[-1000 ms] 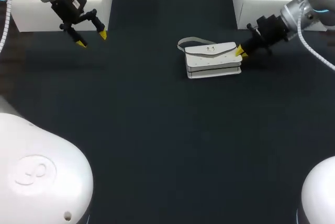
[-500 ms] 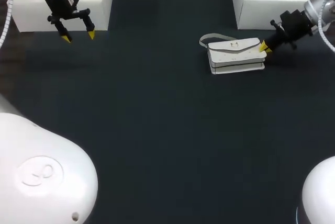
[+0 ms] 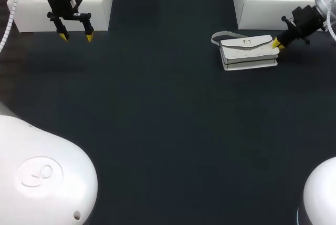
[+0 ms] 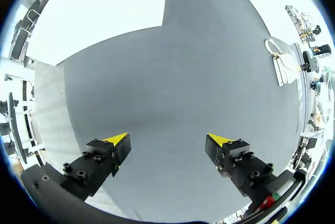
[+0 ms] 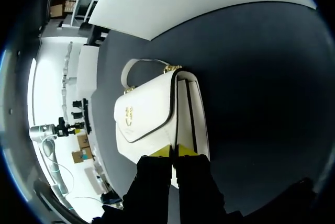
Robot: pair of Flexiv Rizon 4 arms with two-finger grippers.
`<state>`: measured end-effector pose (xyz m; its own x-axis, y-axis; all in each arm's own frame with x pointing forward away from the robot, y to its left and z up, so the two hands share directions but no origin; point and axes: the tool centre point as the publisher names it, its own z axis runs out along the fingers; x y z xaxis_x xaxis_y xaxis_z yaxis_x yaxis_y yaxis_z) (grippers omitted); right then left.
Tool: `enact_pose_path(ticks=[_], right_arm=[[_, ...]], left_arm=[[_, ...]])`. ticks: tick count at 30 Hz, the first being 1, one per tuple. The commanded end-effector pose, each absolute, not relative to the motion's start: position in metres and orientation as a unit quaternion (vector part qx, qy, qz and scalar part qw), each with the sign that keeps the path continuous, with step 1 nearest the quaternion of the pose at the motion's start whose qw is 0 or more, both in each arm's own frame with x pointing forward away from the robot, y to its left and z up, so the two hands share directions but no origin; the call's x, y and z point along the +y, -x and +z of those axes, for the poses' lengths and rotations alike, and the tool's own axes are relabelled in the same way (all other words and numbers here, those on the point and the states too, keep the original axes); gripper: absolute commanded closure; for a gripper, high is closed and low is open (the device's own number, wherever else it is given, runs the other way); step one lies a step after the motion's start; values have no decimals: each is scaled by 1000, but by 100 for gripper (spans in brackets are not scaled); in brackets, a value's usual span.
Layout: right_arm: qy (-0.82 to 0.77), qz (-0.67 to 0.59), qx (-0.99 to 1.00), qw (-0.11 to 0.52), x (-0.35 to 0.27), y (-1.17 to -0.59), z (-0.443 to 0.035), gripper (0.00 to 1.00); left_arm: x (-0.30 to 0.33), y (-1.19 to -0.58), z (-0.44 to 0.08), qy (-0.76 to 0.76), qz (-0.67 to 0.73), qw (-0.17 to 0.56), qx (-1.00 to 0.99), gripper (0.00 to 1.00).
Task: Pick up the bag, open it, inspect its contents, close it, and place it on the opposite side
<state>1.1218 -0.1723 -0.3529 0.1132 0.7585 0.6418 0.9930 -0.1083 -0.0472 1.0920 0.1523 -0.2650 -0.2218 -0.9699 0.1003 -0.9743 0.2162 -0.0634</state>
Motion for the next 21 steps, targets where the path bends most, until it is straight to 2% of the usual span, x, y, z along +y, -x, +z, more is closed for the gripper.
enact_pose_path(ticks=[1,12,21], right_arm=[[698,-229,-626,262,-176,-1129,-354,100],[698,-229,-626,262,-176,-1129,-354,100],[717,-232,-615,232,-238,-1155,-349,100]], left_arm=[[150,-1087,-263,-624,56,11,-779,0],[150,-1087,-263,-624,56,11,-779,0],[150,-1087,-263,-624,56,11,-779,0]])
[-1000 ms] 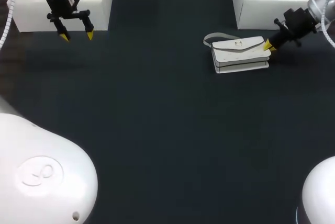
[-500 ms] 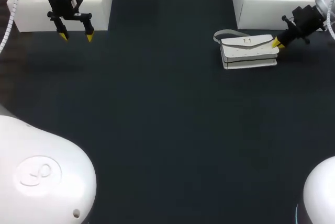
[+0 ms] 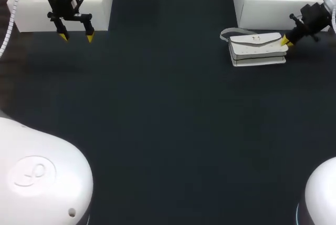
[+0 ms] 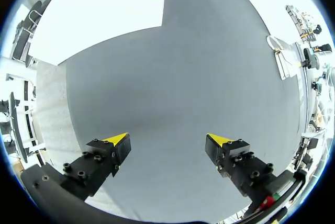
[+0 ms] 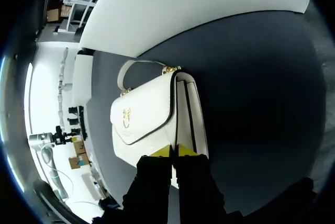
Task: Pick up the bag, open it, inspect its contents, close it, and place it on the opposite side
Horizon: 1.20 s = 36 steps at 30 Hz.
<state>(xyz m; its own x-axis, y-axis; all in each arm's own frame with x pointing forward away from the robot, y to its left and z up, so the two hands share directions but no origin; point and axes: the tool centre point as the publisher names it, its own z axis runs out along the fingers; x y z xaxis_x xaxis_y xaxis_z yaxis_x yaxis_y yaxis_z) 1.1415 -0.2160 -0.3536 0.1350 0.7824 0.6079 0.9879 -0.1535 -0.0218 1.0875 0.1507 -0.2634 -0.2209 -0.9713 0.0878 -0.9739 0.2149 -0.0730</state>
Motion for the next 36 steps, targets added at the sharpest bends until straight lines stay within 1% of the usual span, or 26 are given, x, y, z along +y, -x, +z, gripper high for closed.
enact_pose_path(ticks=[1,7,23,36], right_arm=[[714,-237,-616,234,-247,-1159,-348,100],[707,-228,-629,227,-276,-1173,-350,100],[720,-241,-612,220,-321,-1199,-356,100],[738,-238,-594,213,-358,-1199,-357,100]], left_arm=[[150,-1087,-263,-624,56,11,-779,0],[150,-1087,-263,-624,56,11,-779,0],[150,-1087,-263,-624,56,11,-779,0],[150,-1087,-263,-624,56,11,-779,0]])
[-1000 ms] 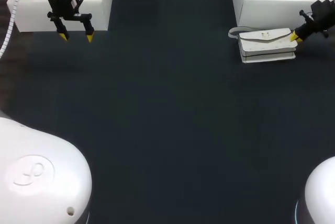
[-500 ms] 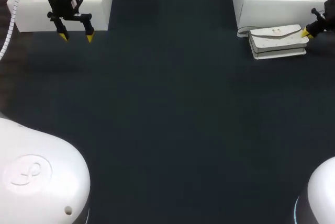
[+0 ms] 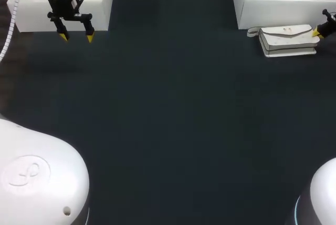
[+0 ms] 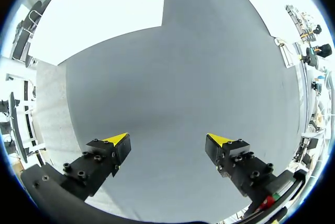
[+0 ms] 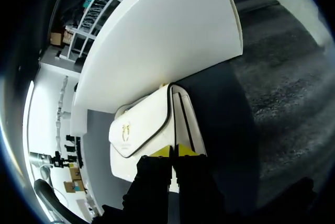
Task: Pick up the bag, open it, inspect its contents, close it, and place it on the opposite side
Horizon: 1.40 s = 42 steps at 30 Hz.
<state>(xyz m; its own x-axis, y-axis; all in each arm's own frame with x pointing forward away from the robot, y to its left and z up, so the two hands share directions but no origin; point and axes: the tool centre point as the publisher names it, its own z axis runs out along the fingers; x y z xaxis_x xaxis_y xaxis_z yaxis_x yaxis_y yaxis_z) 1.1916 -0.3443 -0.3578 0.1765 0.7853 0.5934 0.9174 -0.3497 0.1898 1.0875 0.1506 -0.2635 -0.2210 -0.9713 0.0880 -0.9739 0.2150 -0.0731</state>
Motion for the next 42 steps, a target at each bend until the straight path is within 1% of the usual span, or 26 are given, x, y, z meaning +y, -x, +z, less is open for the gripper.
enact_pose_path(ticks=[1,6,11,12,13,14,18,26,42], right_arm=[[740,-238,-592,211,-360,-1199,-357,100],[741,-235,-592,214,-363,-1199,-358,100],[731,-224,-604,224,-350,-1198,-365,100],[732,-220,-606,223,-349,-1198,-366,85],[734,-217,-605,221,-348,-1198,-367,53],[734,-216,-605,221,-348,-1198,-367,0],[748,-209,-597,201,-353,-1194,-360,0],[768,-166,-609,108,-361,-1173,-322,0],[742,-123,-659,-1,-315,-1126,-264,0]], left_arm=[[150,-1087,-263,-624,56,11,-779,0],[150,-1087,-263,-624,56,11,-779,0],[150,-1087,-263,-624,56,11,-779,0],[150,-1087,-263,-624,56,11,-779,0],[150,-1087,-263,-624,56,11,-779,0],[150,-1087,-263,-624,56,11,-779,0],[150,-1087,-263,-624,56,11,-779,0],[150,-1087,-263,-624,56,11,-779,0],[150,-1087,-263,-624,56,11,-779,0]])
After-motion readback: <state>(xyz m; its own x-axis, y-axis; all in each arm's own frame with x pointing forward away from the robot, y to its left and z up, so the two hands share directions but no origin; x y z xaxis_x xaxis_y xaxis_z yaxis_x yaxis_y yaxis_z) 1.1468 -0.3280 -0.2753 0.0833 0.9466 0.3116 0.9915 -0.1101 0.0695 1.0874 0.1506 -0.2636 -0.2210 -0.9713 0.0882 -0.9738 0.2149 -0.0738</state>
